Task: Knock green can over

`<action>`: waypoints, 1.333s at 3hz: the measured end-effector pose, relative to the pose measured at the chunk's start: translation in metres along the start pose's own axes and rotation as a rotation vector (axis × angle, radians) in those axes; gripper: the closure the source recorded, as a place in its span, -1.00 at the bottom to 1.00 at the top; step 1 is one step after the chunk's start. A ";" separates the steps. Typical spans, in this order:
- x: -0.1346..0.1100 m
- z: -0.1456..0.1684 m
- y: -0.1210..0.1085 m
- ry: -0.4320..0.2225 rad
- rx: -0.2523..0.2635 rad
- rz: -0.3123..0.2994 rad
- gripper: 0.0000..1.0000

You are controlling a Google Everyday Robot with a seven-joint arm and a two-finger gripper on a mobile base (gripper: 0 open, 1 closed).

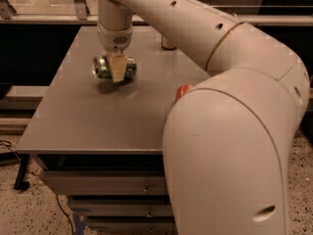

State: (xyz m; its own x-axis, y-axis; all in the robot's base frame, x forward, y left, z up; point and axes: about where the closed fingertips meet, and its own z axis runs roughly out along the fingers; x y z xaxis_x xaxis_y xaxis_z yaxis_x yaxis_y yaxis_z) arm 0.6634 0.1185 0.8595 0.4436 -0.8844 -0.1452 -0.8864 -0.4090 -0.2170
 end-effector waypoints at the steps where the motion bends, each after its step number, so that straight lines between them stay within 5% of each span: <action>1: -0.008 0.003 0.005 0.004 -0.019 -0.046 -0.28; 2: -0.014 0.004 0.009 -0.002 -0.036 -0.083 -0.74; 3: -0.019 0.005 0.013 -0.007 -0.051 -0.111 -1.00; 4: -0.020 0.004 0.015 -0.007 -0.058 -0.123 -1.00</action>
Offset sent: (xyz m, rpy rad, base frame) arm -0.0238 0.0112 -0.0003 -0.0393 0.0286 0.1326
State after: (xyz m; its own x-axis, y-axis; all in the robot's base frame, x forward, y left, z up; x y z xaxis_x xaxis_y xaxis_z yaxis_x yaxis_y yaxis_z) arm 0.6420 0.1314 0.8549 0.5505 -0.8250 -0.1275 -0.8310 -0.5271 -0.1775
